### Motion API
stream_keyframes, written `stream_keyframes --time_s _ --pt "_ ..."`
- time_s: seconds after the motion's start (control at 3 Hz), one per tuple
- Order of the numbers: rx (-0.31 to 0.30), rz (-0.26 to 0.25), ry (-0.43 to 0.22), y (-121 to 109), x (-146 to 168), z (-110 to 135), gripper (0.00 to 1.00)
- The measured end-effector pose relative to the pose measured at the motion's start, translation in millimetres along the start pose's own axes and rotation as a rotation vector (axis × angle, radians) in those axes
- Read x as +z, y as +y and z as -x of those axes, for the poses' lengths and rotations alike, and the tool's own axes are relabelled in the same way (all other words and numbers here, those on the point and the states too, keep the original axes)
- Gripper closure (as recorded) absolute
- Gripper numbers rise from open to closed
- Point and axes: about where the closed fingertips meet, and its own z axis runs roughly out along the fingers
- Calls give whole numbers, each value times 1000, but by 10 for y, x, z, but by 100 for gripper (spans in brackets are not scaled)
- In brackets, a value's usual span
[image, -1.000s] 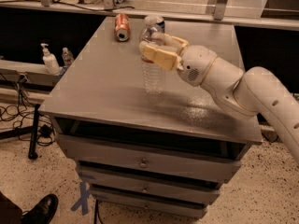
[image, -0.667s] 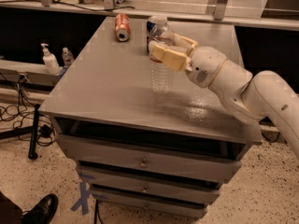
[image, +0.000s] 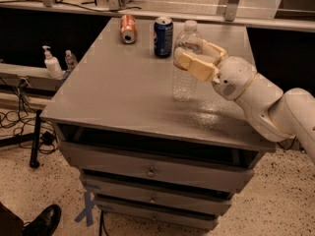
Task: Place water bottle upright
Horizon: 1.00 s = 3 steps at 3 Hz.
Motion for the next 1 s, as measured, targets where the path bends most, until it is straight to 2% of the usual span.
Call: stream_keyframes --time_s 1.0 --pt "-8 6 16 -45 -284 91 100"
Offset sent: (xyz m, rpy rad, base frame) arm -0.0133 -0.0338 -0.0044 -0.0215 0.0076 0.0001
